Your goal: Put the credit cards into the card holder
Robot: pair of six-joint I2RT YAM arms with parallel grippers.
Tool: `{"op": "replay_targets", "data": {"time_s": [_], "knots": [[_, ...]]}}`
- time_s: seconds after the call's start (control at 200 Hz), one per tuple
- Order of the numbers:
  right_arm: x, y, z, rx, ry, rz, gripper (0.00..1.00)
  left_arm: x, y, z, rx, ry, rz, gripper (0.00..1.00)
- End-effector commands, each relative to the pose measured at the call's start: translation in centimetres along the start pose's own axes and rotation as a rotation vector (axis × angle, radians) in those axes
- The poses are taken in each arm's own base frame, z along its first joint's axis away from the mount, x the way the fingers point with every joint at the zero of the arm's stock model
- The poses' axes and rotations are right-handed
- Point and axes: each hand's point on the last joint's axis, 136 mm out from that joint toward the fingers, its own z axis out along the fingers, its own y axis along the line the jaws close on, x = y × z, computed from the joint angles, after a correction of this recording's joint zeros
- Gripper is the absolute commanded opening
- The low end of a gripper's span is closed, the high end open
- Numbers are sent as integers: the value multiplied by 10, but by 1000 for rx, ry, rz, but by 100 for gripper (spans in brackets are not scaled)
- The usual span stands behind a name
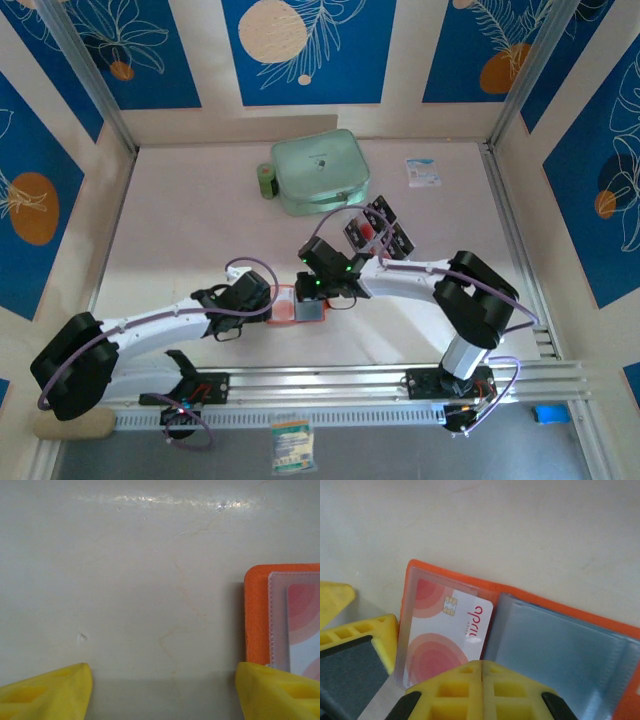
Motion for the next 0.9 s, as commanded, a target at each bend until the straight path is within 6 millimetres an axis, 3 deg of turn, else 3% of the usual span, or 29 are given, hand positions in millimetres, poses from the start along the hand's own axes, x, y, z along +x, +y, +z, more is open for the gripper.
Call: {"op": "replay_targets", "data": {"time_s": [0.0,0.425,0.895], "knots": [[-1,22,3,-65,12,-7,0,-1,1,1,1,2,0,75],[9,15,19,-39,48,3,0,0,1,1,5,2,-2,75],[17,24,36,-44,93,-4,0,0,1,1,6,5,2,75]]}}
